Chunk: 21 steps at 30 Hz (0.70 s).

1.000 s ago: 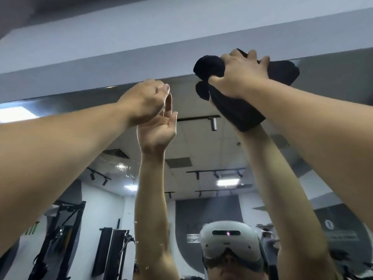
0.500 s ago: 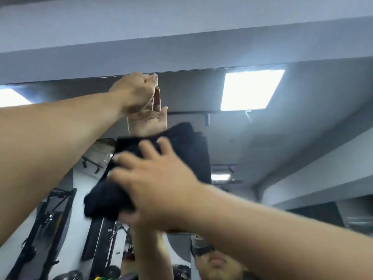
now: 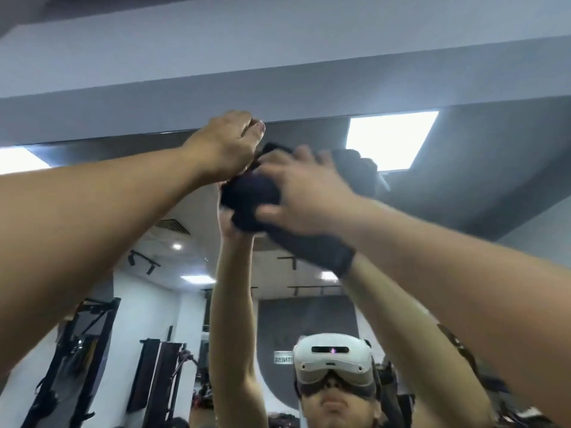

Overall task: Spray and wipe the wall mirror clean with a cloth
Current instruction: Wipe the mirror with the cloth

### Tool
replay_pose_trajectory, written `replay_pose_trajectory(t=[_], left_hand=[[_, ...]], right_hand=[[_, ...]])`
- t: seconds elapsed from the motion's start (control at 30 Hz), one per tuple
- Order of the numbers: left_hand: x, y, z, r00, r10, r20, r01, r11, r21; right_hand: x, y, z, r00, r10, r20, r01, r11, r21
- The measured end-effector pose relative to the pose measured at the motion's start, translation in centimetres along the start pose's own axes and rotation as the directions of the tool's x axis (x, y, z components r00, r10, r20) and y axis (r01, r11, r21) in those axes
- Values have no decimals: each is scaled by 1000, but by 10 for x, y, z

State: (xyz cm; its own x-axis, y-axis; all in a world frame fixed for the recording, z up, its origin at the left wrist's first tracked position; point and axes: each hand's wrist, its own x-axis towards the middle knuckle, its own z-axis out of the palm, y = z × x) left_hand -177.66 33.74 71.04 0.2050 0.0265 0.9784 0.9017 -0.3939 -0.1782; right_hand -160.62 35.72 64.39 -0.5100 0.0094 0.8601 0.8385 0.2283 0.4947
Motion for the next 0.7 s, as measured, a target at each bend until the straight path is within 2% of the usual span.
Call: replay_pose_trajectory(t=[0.1,0.17,0.27,0.33,0.4,0.47,0.6,0.7], left_hand=[[-6,-11,-14,1000,-5,6,4,999,39],[-13,-18,-21,999,-1,48,-1,999,50],[-29,-32,-31,994,0,109,-8,997,73],[-36,-42,-35,992,-1,130,-8,997,70],[-38,-51,-37,991,-12,136,4,998,62],[-35,-59,-37,993,-32,112,26,998,53],[-31,-68,-32,998,-49,35,47,998,33],[-33,-69,-25,998,-44,33,44,999,1]], right_hand=[[39,48,-15,947,316,-49,-315,949,32],[52,72,-20,892,446,-67,-444,895,43],[63,84,-17,822,561,-96,-562,827,19],[67,81,-15,809,579,-101,-583,812,-14],[66,69,-14,828,553,-96,-559,829,-41],[63,50,-11,882,462,-91,-468,882,-59],[42,-17,5,988,141,-57,-144,989,-45],[6,-72,16,995,-97,-19,96,995,-33]])
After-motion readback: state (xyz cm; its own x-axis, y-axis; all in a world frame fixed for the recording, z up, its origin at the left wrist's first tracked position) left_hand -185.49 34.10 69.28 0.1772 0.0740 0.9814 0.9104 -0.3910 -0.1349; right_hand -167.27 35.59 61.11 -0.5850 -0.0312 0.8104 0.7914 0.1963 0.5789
